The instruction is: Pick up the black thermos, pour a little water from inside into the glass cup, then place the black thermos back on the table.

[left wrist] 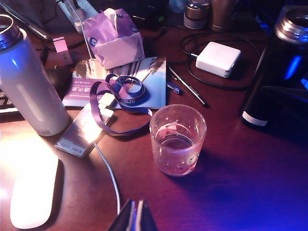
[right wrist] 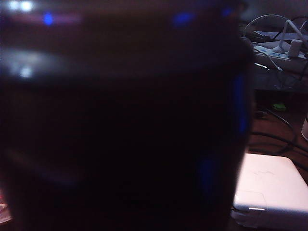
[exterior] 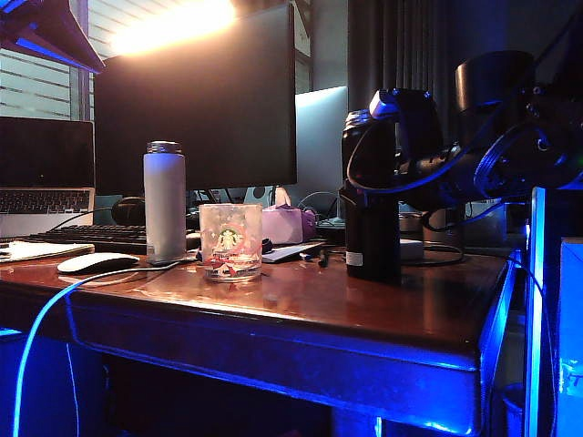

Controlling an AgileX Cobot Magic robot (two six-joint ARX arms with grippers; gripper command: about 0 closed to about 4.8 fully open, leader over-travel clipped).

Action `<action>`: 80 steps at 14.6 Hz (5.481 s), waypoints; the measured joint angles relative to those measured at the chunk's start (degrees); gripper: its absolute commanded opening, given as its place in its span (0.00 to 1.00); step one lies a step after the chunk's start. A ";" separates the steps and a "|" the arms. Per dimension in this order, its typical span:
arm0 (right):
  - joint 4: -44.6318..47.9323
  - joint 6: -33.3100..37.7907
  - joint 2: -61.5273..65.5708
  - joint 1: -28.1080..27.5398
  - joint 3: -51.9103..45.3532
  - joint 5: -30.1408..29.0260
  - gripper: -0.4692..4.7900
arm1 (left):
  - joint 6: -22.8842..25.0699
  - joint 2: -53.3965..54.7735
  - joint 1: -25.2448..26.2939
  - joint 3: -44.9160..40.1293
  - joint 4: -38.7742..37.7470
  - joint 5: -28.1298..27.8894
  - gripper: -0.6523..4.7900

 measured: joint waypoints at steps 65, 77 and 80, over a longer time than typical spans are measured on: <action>-31.67 -35.06 5.60 10.40 26.27 15.28 0.39 | 2.36 -0.02 -0.20 0.02 -2.78 8.48 0.18; -33.77 -43.63 5.97 10.56 26.25 16.39 0.39 | 2.29 -0.02 -0.20 0.00 -2.60 7.43 0.18; -33.77 -46.90 5.95 10.56 26.25 16.41 0.39 | 2.25 -0.02 -0.20 0.00 -2.62 5.22 0.18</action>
